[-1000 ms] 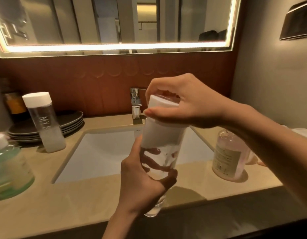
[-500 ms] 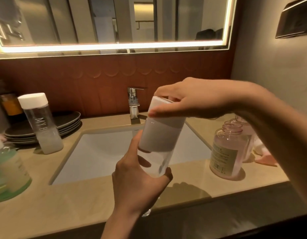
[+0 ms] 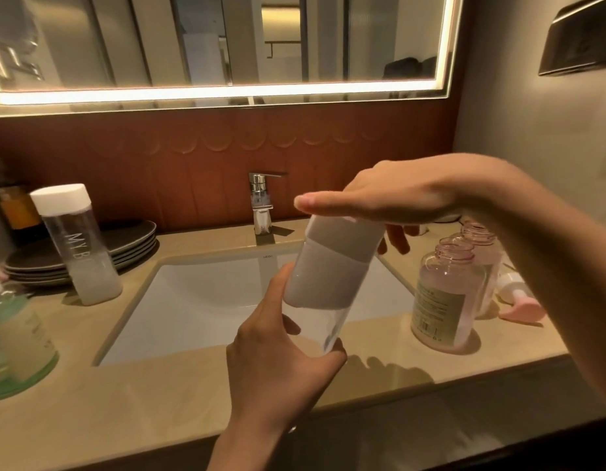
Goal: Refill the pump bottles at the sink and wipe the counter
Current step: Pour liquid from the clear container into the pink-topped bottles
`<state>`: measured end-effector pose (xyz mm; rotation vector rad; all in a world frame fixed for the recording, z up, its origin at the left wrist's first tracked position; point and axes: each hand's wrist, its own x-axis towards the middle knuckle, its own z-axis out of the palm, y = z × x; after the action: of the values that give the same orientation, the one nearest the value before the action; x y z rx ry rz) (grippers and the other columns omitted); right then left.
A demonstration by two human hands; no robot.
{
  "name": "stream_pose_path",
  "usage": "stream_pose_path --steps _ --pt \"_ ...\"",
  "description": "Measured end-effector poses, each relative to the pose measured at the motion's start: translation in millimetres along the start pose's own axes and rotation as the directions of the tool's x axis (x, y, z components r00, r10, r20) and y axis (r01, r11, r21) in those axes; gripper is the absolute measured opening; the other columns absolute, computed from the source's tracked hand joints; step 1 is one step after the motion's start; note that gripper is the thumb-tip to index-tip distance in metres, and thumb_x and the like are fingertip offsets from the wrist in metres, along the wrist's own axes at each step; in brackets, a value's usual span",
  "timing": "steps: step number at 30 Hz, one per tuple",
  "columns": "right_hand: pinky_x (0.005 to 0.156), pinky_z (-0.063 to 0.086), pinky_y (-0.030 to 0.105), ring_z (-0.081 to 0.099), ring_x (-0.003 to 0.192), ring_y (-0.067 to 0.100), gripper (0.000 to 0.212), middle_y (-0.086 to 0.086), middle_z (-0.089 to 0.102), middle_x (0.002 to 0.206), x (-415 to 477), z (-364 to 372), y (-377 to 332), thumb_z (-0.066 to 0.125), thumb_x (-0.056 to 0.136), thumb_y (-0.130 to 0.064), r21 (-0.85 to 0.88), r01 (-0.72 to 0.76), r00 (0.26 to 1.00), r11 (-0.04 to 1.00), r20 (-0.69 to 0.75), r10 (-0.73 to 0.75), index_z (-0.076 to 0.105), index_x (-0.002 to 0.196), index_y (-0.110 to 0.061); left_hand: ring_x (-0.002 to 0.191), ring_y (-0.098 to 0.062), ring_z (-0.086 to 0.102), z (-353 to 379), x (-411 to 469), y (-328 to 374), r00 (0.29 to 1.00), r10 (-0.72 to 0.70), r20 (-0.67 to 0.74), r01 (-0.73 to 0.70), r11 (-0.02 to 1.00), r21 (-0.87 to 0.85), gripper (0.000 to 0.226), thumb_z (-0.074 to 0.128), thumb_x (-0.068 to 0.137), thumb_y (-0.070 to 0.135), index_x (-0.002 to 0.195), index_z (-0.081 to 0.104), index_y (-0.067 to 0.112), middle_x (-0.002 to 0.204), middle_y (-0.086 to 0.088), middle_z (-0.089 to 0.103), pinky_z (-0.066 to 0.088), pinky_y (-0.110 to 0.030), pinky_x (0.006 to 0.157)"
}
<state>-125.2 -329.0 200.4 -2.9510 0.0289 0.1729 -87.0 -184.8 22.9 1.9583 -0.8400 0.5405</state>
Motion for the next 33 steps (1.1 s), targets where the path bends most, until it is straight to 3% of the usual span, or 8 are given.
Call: stream_pose_path --steps 3,7,10,13,15,25,30,33 --pt "0.057 0.050 0.013 0.064 0.077 0.004 0.056 -0.009 0.062 0.101 -7.8 -5.9 13.1 0.049 0.070 -0.059 0.160 0.110 0.989 0.981 0.085 -0.124 0.052 0.119 -0.032 0.070 -0.001 0.053 0.1 -1.3 -0.6 1.000 0.015 0.010 -0.015 1.000 0.023 0.093 0.085 0.051 0.041 0.113 0.020 0.064 0.077 0.027 0.046 0.034 -0.008 0.055" --pt "0.080 0.051 0.017 0.046 0.115 -0.008 0.064 -0.046 0.032 0.128 -16.6 -7.7 14.6 0.061 0.075 -0.058 0.309 0.182 0.974 0.934 0.077 -0.215 0.025 0.128 -0.065 0.070 0.002 0.053 3.8 -2.2 -2.5 1.000 0.002 0.006 -0.002 1.000 0.018 0.095 0.086 0.050 0.041 0.113 0.019 0.065 0.077 0.027 0.046 0.035 -0.008 0.055" --pt "0.078 0.054 0.031 0.056 0.112 0.018 0.087 -0.011 0.030 0.151 -11.3 -1.2 7.7 0.034 0.065 -0.074 0.198 0.035 0.997 0.980 0.058 -0.048 0.018 0.145 -0.044 0.068 0.004 0.052 5.8 -2.5 -1.9 1.000 0.027 0.000 -0.027 0.999 0.045 0.096 0.087 0.049 0.042 0.115 0.020 0.065 0.079 0.031 0.043 0.034 -0.007 0.054" --pt "0.053 0.051 0.023 0.061 0.070 0.013 0.095 0.003 0.058 0.110 -6.9 2.6 4.6 0.028 0.057 -0.075 0.085 -0.017 0.999 0.996 0.032 0.014 0.049 0.130 -0.018 0.066 0.003 0.051 7.9 -3.5 0.7 1.000 0.025 -0.006 -0.025 0.999 0.048 0.096 0.084 0.047 0.047 0.117 0.020 0.064 0.079 0.033 0.041 0.034 -0.007 0.053" --pt "0.049 0.048 0.018 0.063 0.068 0.018 0.089 0.004 0.061 0.092 -5.8 2.1 7.4 0.035 0.057 -0.073 0.063 0.049 0.998 0.997 0.028 -0.051 0.058 0.113 -0.008 0.064 0.005 0.050 7.3 -4.0 1.7 0.999 0.033 -0.021 -0.032 0.998 0.053 0.094 0.077 0.046 0.052 0.119 0.019 0.065 0.080 0.034 0.040 0.033 -0.005 0.052" --pt "0.083 0.051 0.015 0.057 0.111 0.001 0.057 -0.026 0.057 0.116 -20.0 -13.4 44.4 0.079 0.071 -0.024 0.297 0.353 0.934 0.887 -0.056 -0.353 0.053 0.118 -0.041 0.068 -0.001 0.057 4.4 -7.5 -9.4 0.999 0.005 -0.044 -0.007 0.999 -0.047 0.091 0.069 0.045 0.052 0.125 0.025 0.054 0.079 0.027 0.051 0.036 -0.007 0.057" --pt "0.088 0.053 0.035 0.056 0.111 0.009 0.063 -0.015 0.052 0.123 -18.7 -6.9 55.3 0.076 0.060 -0.034 0.251 0.322 0.903 0.913 -0.372 -0.216 0.050 0.117 -0.043 0.074 -0.010 0.061 0.2 -5.9 -16.1 0.997 -0.031 -0.064 0.024 0.993 -0.119 0.095 0.088 0.050 0.030 0.131 0.041 0.033 0.086 0.022 0.055 0.046 -0.020 0.061" --pt "0.085 0.049 0.025 0.052 0.110 0.008 0.074 -0.014 0.047 0.129 -13.7 12.0 59.7 0.077 0.067 -0.031 0.231 0.246 0.901 0.941 -0.413 -0.134 0.041 0.130 -0.044 0.076 -0.009 0.061 -5.2 -2.4 -14.0 0.994 -0.048 -0.097 0.034 0.990 -0.137 0.094 0.085 0.050 0.037 0.134 0.042 0.027 0.087 0.026 0.051 0.052 -0.029 0.065"
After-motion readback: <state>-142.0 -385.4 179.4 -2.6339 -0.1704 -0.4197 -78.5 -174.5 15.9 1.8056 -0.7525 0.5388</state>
